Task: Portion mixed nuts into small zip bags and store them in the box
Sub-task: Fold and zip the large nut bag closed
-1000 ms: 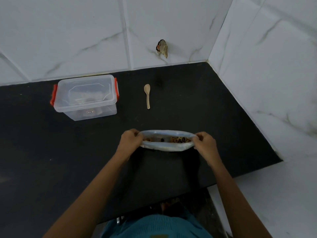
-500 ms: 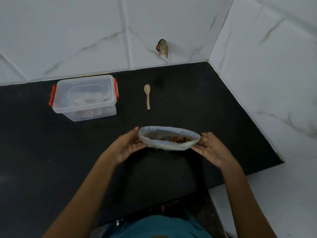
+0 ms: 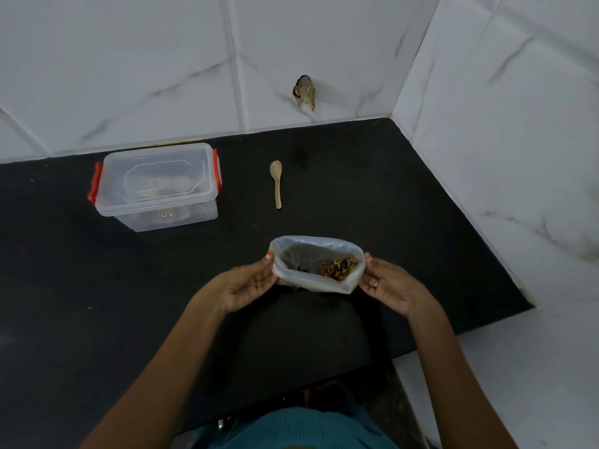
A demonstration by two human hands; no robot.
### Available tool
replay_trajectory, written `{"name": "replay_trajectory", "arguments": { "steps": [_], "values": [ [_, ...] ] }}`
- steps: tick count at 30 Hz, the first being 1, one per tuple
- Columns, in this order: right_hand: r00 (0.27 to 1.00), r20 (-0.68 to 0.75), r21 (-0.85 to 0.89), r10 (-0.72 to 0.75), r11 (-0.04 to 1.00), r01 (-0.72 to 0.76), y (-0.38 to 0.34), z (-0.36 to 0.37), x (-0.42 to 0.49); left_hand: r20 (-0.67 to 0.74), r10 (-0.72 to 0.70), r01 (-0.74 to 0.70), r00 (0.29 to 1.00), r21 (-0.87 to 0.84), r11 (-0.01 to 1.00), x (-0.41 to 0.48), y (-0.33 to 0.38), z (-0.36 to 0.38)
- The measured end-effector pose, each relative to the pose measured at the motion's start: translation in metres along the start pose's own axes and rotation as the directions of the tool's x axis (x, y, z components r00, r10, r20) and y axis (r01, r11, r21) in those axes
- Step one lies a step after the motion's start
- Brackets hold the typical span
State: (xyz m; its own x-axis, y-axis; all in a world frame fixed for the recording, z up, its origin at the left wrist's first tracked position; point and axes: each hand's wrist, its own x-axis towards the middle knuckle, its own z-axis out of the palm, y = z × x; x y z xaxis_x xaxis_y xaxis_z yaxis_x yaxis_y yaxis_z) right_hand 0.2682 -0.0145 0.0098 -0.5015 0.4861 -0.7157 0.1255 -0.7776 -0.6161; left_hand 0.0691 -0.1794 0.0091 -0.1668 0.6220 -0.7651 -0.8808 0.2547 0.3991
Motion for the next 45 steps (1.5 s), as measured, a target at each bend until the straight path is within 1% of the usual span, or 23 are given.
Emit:
{"name": "replay_trajectory", "arguments": {
  "steps": [5,8,10,13,16,17,19,20,22,24,25,26,28,29,30,32,35,37,39,41,42,43,45],
  "values": [
    [1.000,0.011,-0.167,-0.021,0.986,0.023,-0.003,-0.001,-0.001,0.075,0.025,-0.029,0.997,0.042,0.999,-0.002,0.001,0.000],
    [0.999,-0.009,-0.194,-0.044,0.980,0.042,-0.004,-0.001,0.000,0.100,0.054,-0.063,0.994,0.089,0.994,-0.003,0.003,0.000],
    [0.999,-0.012,-0.203,-0.051,0.978,0.048,-0.004,0.001,0.000,0.055,0.095,-0.104,0.994,0.201,0.974,-0.003,0.003,0.004],
    [0.993,-0.032,-0.258,-0.116,0.960,0.104,-0.003,0.005,-0.002,0.010,0.198,-0.186,0.980,0.387,0.903,-0.003,0.002,0.008],
    [0.951,-0.137,-0.477,-0.276,0.860,0.181,-0.001,0.009,-0.003,-0.031,0.303,-0.240,0.953,0.537,0.809,-0.002,0.003,0.010],
    [0.925,-0.156,-0.534,-0.346,0.818,0.215,-0.001,0.010,-0.002,-0.039,0.341,-0.249,0.939,0.605,0.756,-0.001,0.004,0.011],
    [0.871,-0.173,-0.585,-0.459,0.760,0.284,0.002,0.010,0.001,-0.026,0.450,-0.276,0.893,0.758,0.591,0.001,0.004,0.010],
    [0.840,-0.180,-0.613,-0.511,0.726,0.310,0.002,0.010,0.002,-0.003,0.523,-0.294,0.852,0.825,0.483,0.001,0.003,0.010],
    [0.764,-0.169,-0.710,-0.622,0.615,0.343,0.004,0.010,0.001,0.061,0.670,-0.295,0.740,0.924,0.243,0.001,0.001,0.009],
    [0.695,-0.123,-0.799,-0.709,0.485,0.354,0.004,0.011,-0.002,0.145,0.750,-0.271,0.645,0.961,0.047,-0.001,0.001,0.010],
    [0.673,-0.098,-0.835,-0.733,0.428,0.345,0.002,0.013,-0.003,0.181,0.759,-0.272,0.626,0.962,-0.005,-0.002,0.002,0.011],
    [0.664,-0.071,-0.868,-0.744,0.374,0.327,0.001,0.014,-0.005,0.206,0.751,-0.282,0.627,0.959,-0.028,-0.001,0.003,0.012],
    [0.682,-0.017,-0.908,-0.731,0.297,0.296,-0.002,0.015,-0.006,0.215,0.728,-0.307,0.651,0.952,-0.006,0.000,0.004,0.016],
    [0.702,-0.003,-0.910,-0.713,0.293,0.294,-0.002,0.016,-0.006,0.204,0.720,-0.310,0.663,0.951,0.017,0.000,0.004,0.018],
    [0.720,0.001,-0.902,-0.694,0.310,0.300,-0.003,0.018,-0.006,0.192,0.720,-0.305,0.667,0.952,0.029,0.001,0.004,0.020],
    [0.744,-0.009,-0.878,-0.668,0.361,0.313,-0.003,0.021,-0.004,0.186,0.722,-0.283,0.666,0.959,0.013,0.002,0.005,0.022],
    [0.803,-0.043,-0.874,-0.595,0.412,0.259,-0.004,0.023,-0.002,0.201,0.703,-0.268,0.682,0.963,-0.016,0.002,0.004,0.025],
    [0.836,-0.051,-0.874,-0.546,0.429,0.227,-0.007,0.023,-0.004,0.180,0.688,-0.256,0.703,0.967,0.010,0.002,0.007,0.024],
    [0.851,-0.070,-0.880,-0.520,0.435,0.193,-0.009,0.020,-0.006,0.145,0.670,-0.244,0.728,0.968,0.056,0.001,0.009,0.023],
    [0.840,-0.092,-0.904,-0.535,0.399,0.155,-0.012,0.016,-0.009,0.100,0.676,-0.252,0.731,0.959,0.130,0.000,0.012,0.021],
    [0.830,-0.104,-0.899,-0.548,0.409,0.158,-0.013,0.015,-0.010,0.077,0.685,-0.260,0.724,0.951,0.167,-0.001,0.012,0.022],
    [0.823,-0.116,-0.879,-0.556,0.443,0.175,-0.014,0.015,-0.012,0.055,0.685,-0.266,0.726,0.942,0.206,-0.002,0.013,0.022],
    [0.833,-0.141,-0.810,-0.536,0.546,0.215,-0.015,0.017,-0.014,0.011,0.638,-0.267,0.770,0.914,0.306,-0.005,0.013,0.025]
  ]
}}
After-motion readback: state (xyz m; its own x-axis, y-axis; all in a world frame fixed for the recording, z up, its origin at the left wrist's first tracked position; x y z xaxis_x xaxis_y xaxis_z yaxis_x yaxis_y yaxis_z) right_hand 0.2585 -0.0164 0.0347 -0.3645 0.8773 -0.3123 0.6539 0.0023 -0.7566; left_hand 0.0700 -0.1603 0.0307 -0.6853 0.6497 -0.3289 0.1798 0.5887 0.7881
